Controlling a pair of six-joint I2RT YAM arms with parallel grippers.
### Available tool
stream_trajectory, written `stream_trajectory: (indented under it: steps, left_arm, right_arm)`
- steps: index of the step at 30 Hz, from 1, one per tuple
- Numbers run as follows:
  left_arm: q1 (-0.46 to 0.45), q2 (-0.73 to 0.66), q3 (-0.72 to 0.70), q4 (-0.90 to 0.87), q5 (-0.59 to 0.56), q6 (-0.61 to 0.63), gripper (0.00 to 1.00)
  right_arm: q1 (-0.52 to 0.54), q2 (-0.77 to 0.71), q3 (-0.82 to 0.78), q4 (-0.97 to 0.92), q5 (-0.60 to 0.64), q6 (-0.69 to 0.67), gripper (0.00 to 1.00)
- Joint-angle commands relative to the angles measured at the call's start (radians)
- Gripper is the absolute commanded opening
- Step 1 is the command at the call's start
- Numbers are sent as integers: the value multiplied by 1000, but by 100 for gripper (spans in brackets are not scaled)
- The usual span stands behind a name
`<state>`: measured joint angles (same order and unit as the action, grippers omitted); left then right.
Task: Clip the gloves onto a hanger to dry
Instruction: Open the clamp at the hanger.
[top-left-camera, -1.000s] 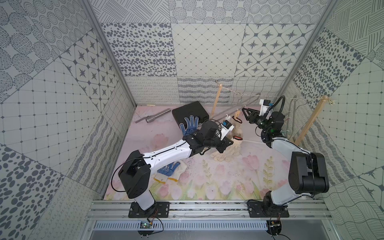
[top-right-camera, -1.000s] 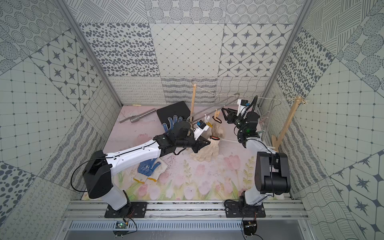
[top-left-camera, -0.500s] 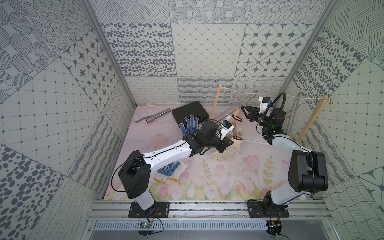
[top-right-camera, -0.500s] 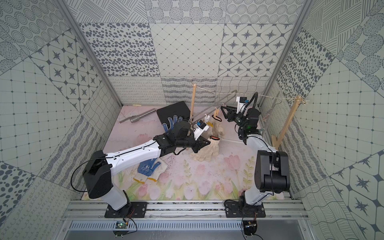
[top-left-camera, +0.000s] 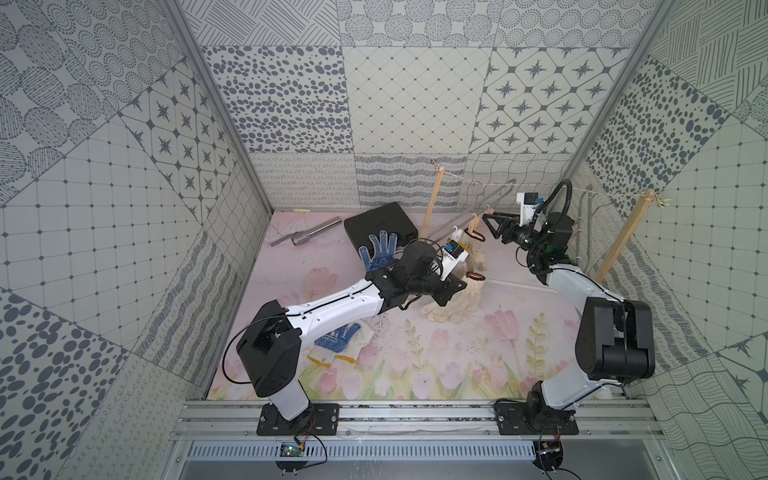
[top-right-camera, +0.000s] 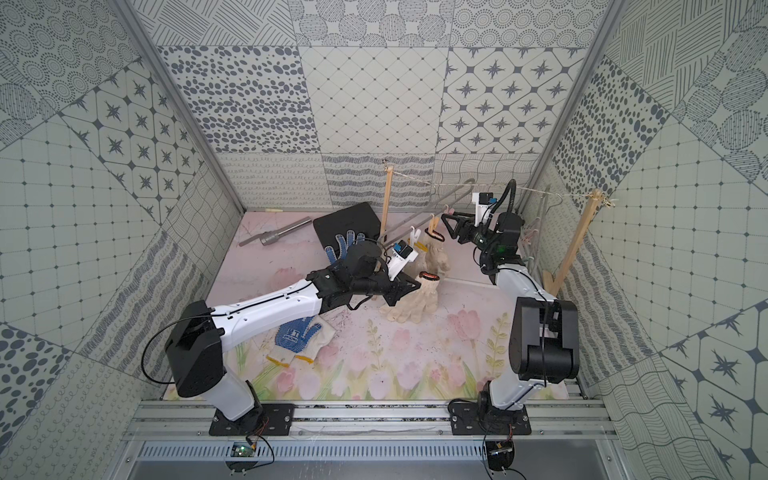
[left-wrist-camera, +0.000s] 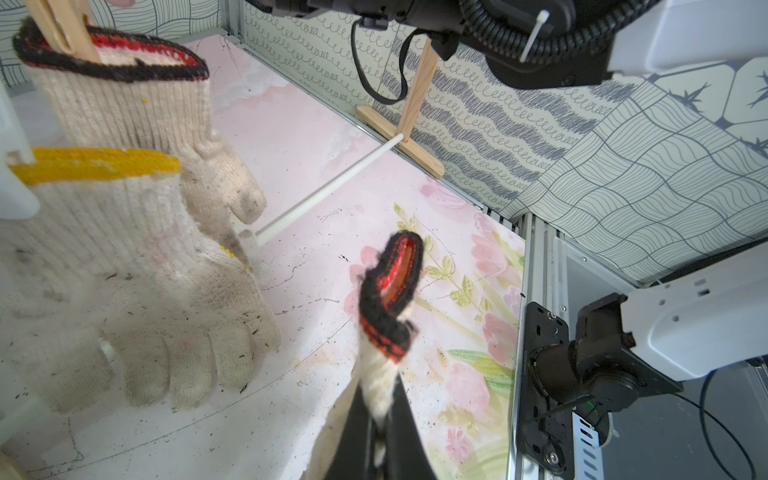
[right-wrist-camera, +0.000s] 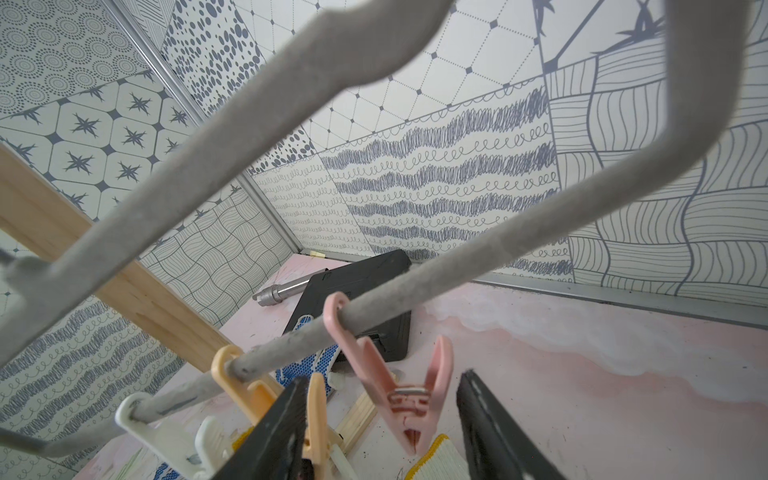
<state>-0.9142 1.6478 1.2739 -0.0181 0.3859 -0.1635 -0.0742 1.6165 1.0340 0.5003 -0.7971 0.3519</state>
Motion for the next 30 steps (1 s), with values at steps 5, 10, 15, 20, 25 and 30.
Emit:
stream_trajectory:
  steps: [5, 10, 15, 20, 25, 30]
  left_arm:
    - [-2, -2, 11, 9, 7, 19, 0]
    - [-3, 0, 12, 10, 11, 14, 0]
    - [-3, 1, 11, 7, 10, 13, 0]
    - [-3, 2, 12, 8, 9, 15, 0]
    - [-3, 2, 12, 9, 11, 15, 0]
    - [-2, -3, 10, 8, 11, 16, 0]
  right_arm:
    - [-3, -3, -34, 36, -26, -27, 58]
    - [-3, 9, -38, 82, -11, -11, 53]
    - [1, 34, -24, 120, -11, 8, 49]
    - [14, 46, -5, 119, -16, -4, 52]
    - [27, 37, 0, 121, -6, -26, 56]
    - [31, 36, 25, 101, -4, -42, 54]
